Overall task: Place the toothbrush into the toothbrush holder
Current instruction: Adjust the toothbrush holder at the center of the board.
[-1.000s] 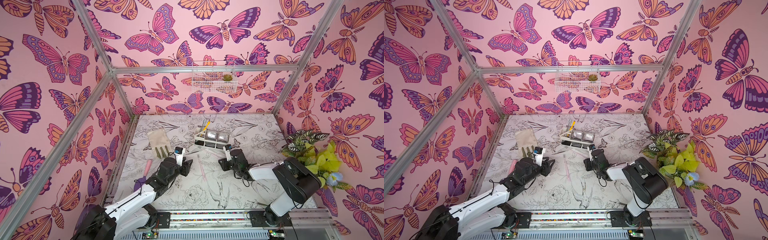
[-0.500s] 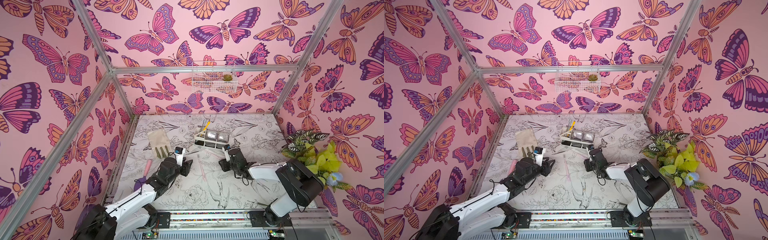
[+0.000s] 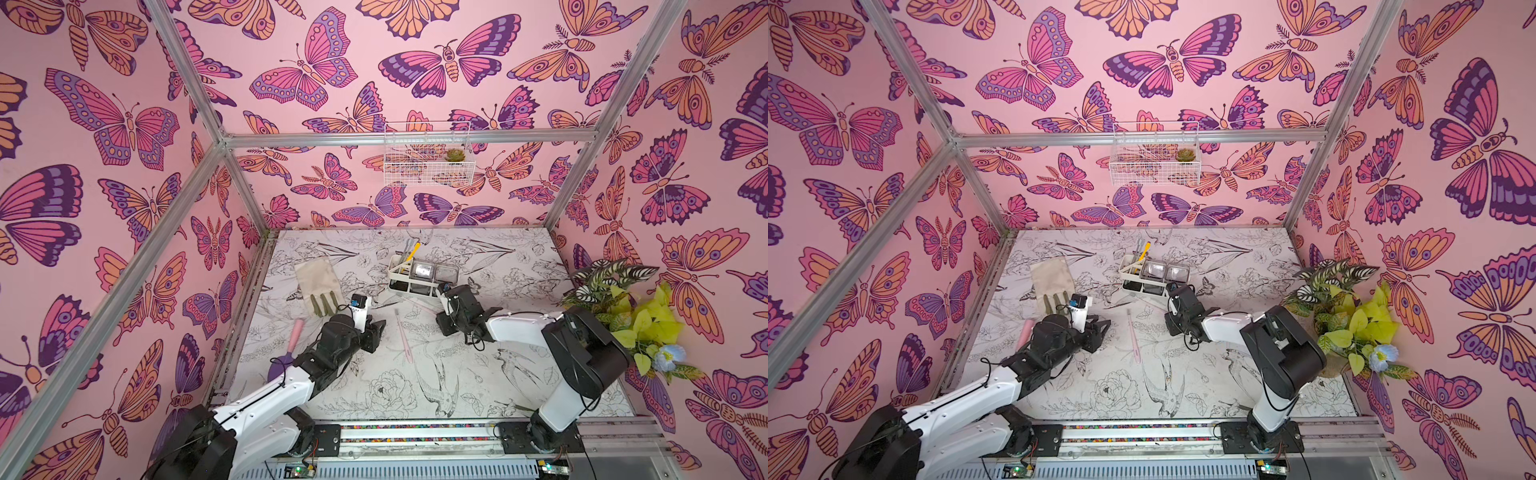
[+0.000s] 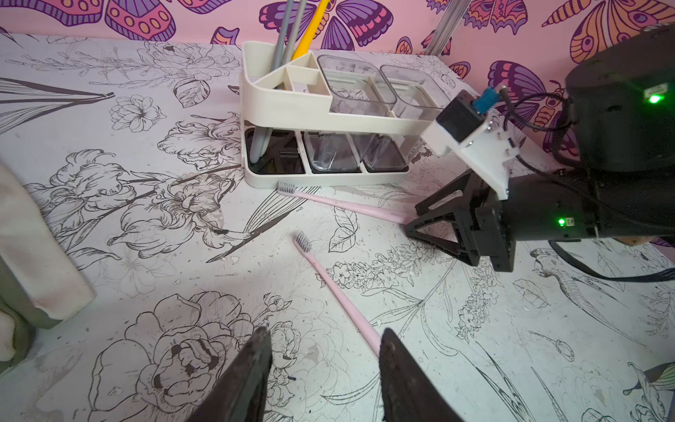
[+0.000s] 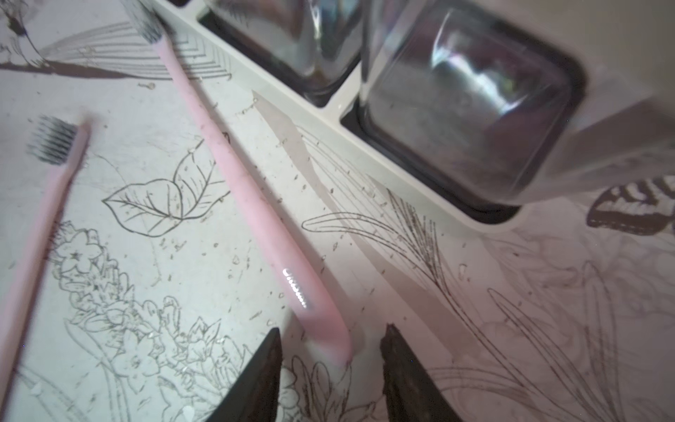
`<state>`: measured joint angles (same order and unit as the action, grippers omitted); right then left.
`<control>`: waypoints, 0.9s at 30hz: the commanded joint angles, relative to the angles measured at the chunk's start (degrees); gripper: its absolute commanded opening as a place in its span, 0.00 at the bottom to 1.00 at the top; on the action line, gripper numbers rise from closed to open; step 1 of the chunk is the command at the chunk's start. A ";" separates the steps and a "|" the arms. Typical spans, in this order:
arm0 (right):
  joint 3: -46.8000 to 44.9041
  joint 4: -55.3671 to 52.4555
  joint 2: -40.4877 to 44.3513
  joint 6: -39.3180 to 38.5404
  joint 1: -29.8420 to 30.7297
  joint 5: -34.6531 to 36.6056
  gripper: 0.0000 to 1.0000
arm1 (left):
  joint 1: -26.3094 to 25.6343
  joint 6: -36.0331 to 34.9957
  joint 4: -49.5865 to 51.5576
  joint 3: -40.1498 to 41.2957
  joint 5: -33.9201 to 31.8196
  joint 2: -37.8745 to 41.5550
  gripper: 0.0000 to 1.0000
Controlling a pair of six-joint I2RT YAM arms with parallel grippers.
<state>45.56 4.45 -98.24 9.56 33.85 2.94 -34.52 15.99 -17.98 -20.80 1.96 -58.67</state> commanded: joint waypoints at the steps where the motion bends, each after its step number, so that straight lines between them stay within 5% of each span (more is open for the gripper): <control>1: 2.16 -2.72 -2.00 -1.60 0.15 -3.82 0.46 | -0.28 0.40 -0.39 -0.96 0.16 0.14 0.50; 6: 3.24 -3.68 -3.89 -1.86 0.16 -5.61 0.45 | -0.29 0.36 -0.40 -0.87 -0.02 0.30 0.50; 18: 2.97 -2.16 -5.57 -0.03 0.16 -9.74 0.21 | -0.28 0.36 -0.39 -0.86 -0.37 0.31 0.50; 27: -1.40 -1.89 -2.21 1.39 0.23 -10.63 0.21 | -0.28 0.71 -0.39 -0.78 -0.55 0.32 0.50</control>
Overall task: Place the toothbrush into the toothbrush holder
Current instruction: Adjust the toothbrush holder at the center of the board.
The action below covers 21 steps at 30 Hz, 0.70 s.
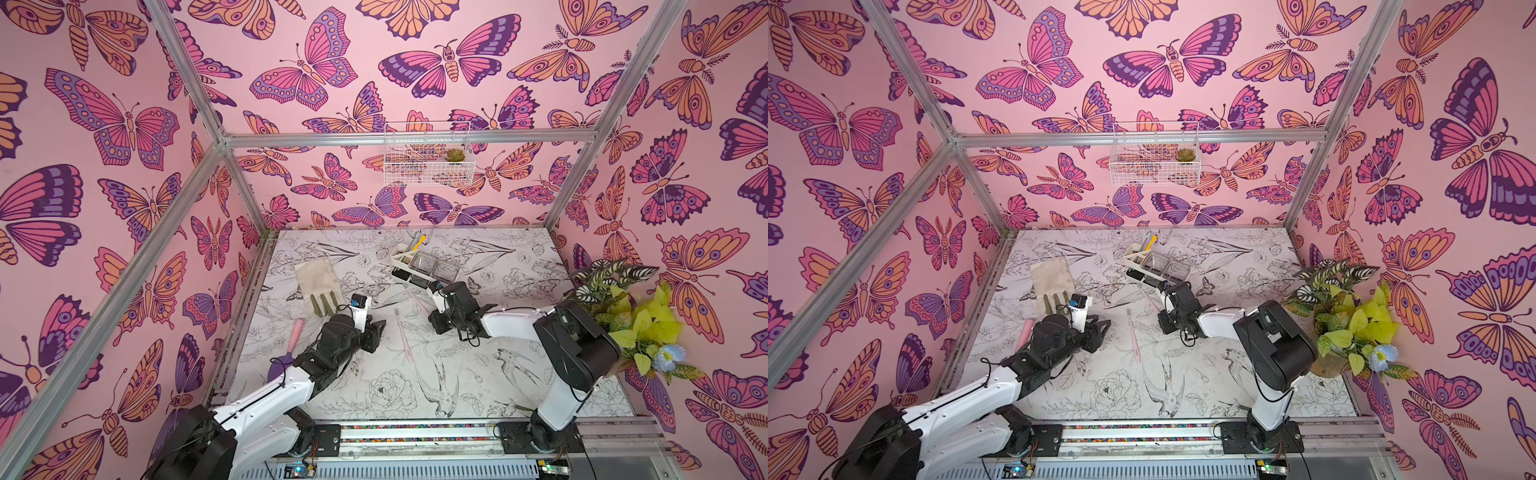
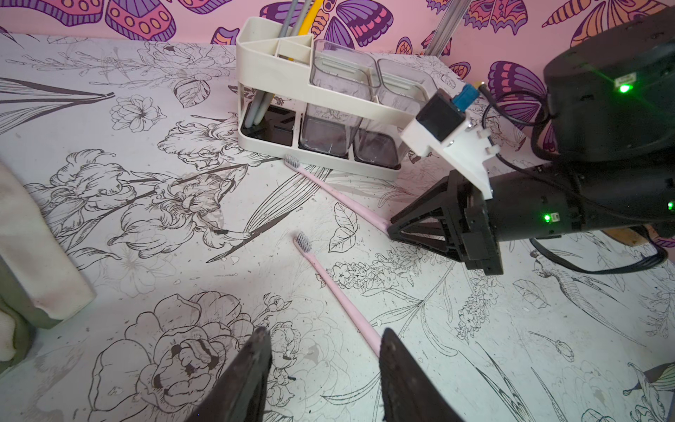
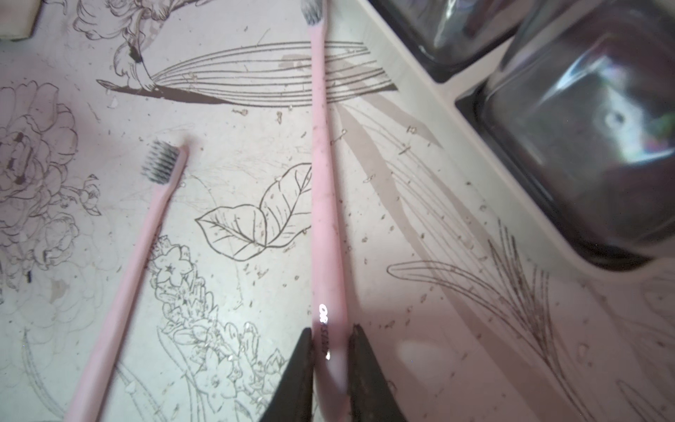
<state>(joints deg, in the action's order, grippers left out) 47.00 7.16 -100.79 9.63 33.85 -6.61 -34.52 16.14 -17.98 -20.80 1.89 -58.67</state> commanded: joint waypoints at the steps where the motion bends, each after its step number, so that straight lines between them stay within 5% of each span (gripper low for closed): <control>1: -3.50 -4.61 0.85 1.51 0.26 -1.09 0.21 | -0.29 0.65 -0.45 -0.80 -0.48 0.23 0.50; 21: -10.74 -9.27 17.93 6.81 8.15 3.37 0.20 | -0.31 4.16 -0.21 -2.05 0.16 -3.69 0.50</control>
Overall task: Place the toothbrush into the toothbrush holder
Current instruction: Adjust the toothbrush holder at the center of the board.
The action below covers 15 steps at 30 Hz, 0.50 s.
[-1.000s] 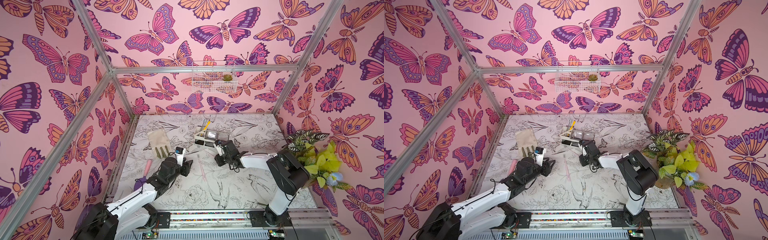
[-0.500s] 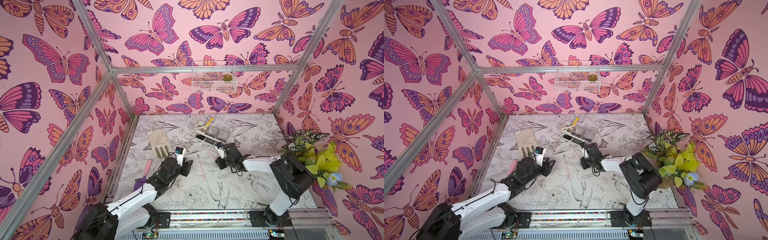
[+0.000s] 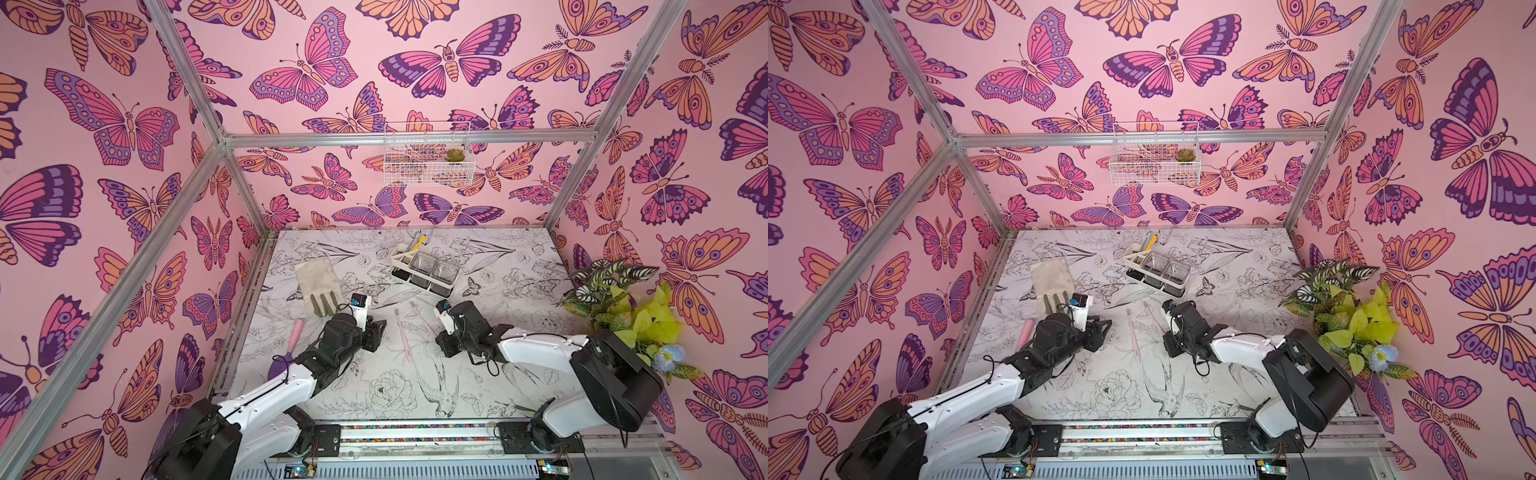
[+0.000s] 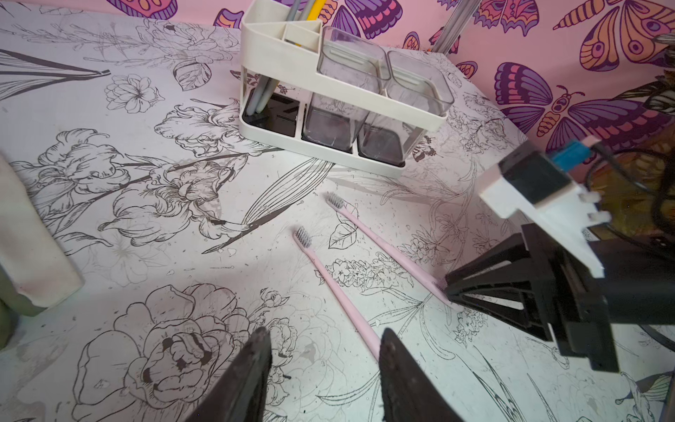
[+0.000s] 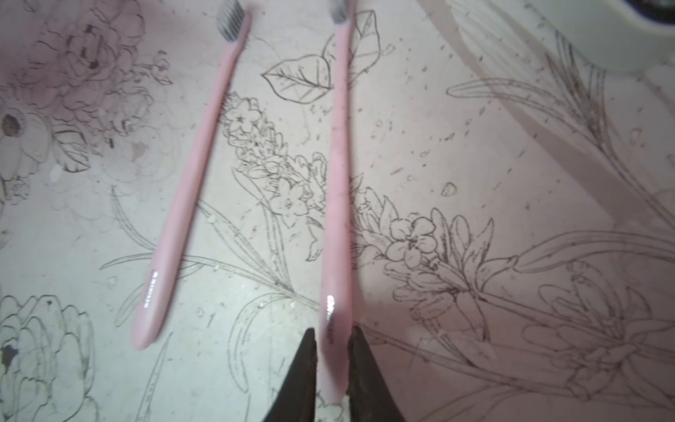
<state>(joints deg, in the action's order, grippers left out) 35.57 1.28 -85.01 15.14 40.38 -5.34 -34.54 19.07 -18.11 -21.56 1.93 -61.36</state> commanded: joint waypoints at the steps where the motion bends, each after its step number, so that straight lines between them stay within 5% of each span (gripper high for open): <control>1: 0.91 -3.91 2.78 1.30 2.13 2.43 0.20 | -0.27 1.39 -0.02 -1.51 0.24 -1.36 0.50; 15: 4.03 -6.71 3.40 -0.67 2.95 6.20 0.27 | -0.26 1.92 -0.13 -2.83 1.58 -5.16 0.50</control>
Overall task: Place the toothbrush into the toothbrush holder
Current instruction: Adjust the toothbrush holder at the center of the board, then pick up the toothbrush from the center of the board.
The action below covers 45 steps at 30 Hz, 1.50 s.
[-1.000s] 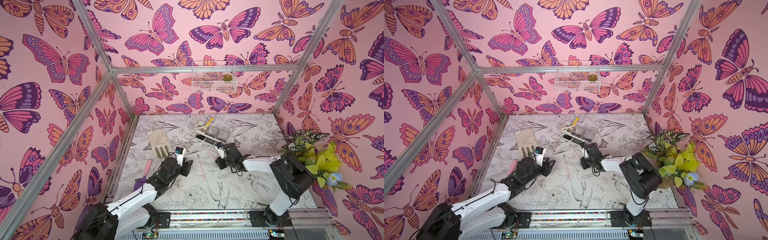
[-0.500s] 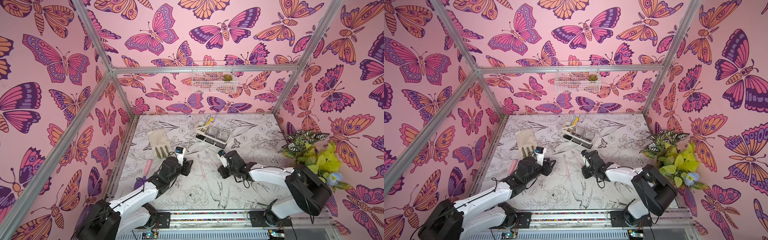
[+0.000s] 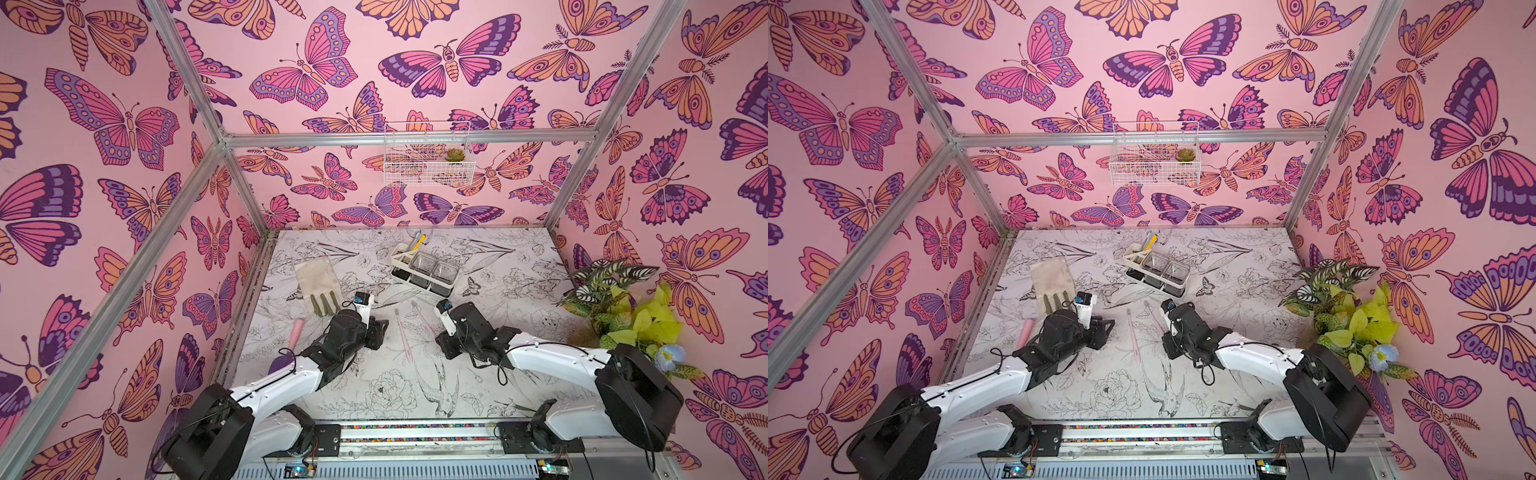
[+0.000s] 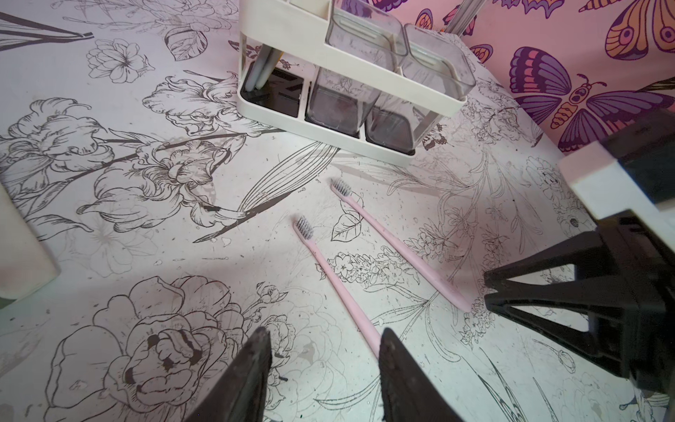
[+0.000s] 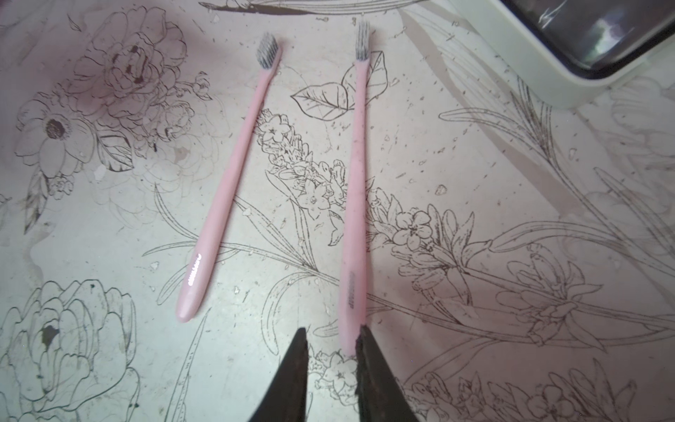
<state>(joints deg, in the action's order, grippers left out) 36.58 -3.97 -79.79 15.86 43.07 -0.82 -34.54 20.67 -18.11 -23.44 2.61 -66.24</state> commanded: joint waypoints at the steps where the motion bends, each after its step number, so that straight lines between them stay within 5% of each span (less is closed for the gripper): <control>1: 3.88 -1.58 -2.97 -1.65 0.29 1.41 0.27 | -0.31 0.25 -0.09 -0.90 0.84 -0.27 0.50; 13: 12.24 -5.75 -12.96 -3.26 0.21 1.31 0.27 | -0.26 -0.01 -0.08 -0.86 0.73 -0.08 0.50; 45: 18.78 -11.56 -23.20 -2.48 -0.33 2.47 0.28 | -0.26 -0.19 -0.02 -0.72 1.26 0.36 0.51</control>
<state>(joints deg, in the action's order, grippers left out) 54.63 -11.88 -100.95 12.60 43.03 0.86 -34.54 20.67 -18.11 -23.46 3.49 -66.22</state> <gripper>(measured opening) 0.277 0.507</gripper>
